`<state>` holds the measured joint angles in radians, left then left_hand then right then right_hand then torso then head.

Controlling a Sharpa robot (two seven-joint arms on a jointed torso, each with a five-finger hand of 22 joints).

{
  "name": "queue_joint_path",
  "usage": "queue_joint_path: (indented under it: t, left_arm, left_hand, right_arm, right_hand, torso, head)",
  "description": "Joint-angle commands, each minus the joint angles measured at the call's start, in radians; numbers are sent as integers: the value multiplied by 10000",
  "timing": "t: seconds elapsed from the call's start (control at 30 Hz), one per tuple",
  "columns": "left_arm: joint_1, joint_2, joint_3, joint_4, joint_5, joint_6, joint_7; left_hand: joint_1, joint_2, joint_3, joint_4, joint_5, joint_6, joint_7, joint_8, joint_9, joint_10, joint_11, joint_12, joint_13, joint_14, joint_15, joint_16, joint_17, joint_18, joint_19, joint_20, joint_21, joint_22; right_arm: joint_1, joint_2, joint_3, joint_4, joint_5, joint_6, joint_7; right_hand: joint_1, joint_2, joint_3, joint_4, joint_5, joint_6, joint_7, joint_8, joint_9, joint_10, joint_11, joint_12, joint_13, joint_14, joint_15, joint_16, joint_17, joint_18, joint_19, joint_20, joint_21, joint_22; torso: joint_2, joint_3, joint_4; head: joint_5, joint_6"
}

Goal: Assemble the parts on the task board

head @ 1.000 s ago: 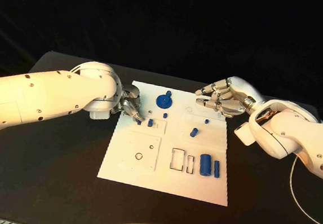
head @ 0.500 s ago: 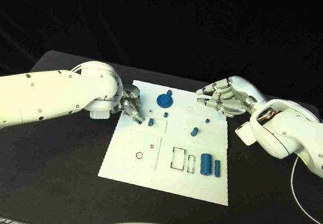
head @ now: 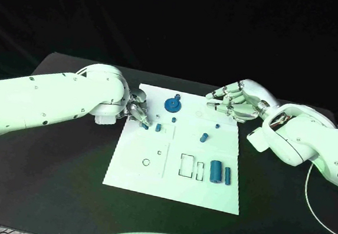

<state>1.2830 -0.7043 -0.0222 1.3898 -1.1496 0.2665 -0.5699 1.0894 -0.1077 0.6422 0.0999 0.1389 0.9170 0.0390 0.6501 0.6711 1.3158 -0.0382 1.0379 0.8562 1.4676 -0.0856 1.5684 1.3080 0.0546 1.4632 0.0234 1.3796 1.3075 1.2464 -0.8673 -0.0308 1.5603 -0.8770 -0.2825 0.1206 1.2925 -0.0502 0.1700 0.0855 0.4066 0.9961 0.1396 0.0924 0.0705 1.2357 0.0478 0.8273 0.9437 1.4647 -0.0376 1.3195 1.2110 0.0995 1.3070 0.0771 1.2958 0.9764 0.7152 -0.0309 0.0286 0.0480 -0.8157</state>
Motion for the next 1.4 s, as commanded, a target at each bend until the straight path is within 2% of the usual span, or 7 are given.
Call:
queue_joint_path:
  t: [0.03,0.1,0.47,1.03,1.4]
  left_arm:
    - [-20,61,-10,-57,256,9,-397]
    - [-20,86,-10,-94,193,-2,-458]
    - [-21,177,-7,-134,110,56,-532]
    - [-21,208,1,-157,-51,257,-574]
    - [-21,237,10,-222,-74,87,-580]
  left_hand:
    - [-218,16,-204,128,-1,219,-125,8,-8,17,-35,-53,-6,1032,-94,24,2628,-10,155,-57,-31,790]
    - [-332,38,-310,219,-3,255,-134,1,-10,33,-41,-31,15,1032,-101,24,2628,-13,162,-65,-23,803]
    - [-592,-83,-809,373,-16,421,-183,-11,-16,126,-78,69,122,1032,-128,24,2628,-29,198,-92,26,871]
    - [-685,-155,-1287,467,-20,566,-220,-50,-41,213,-109,144,214,1032,-151,24,2628,-48,237,-114,86,947]
    - [-1203,-134,-2657,1103,-59,759,-229,-126,-73,303,-117,193,281,1032,-156,24,2628,-56,257,-126,89,989]
  right_arm:
    - [-7,-4,0,22,-22,90,33]
    - [-7,-6,0,23,-23,90,17]
    - [-6,-13,0,21,-23,103,18]
    - [-6,-30,0,32,-23,94,40]
    - [-6,-39,0,43,4,108,103]
  right_hand:
    - [-113,28,26,37,43,-77,11,4,-10,-45,-2,-56,-19,353,81,-35,-13,136,-92,-12,-49,-14]
    - [-117,33,29,42,45,-77,12,5,-10,-48,-1,-64,-26,352,82,-40,-20,138,-95,-12,-54,-23]
    - [-123,38,34,50,49,-78,12,5,-9,-48,0,-62,-25,351,82,-44,-22,140,-101,-12,-62,-37]
    - [-142,41,36,67,59,-82,15,5,-10,-48,2,-62,-27,350,83,-51,-27,140,-99,-11,-64,-36]
    - [-267,0,-5,160,77,-94,16,9,-8,-51,11,-80,-52,350,90,-70,-34,141,-100,-5,-87,-58]
  torso:
    - [1,3,2]
    - [4,11,-1]
    - [10,2,-9]
    - [2,5,-6]
    - [-4,1,0]
  head:
    - [6,0]
    - [1,1]
    - [-2,-21]
    - [-14,-60]
    - [-16,-60]
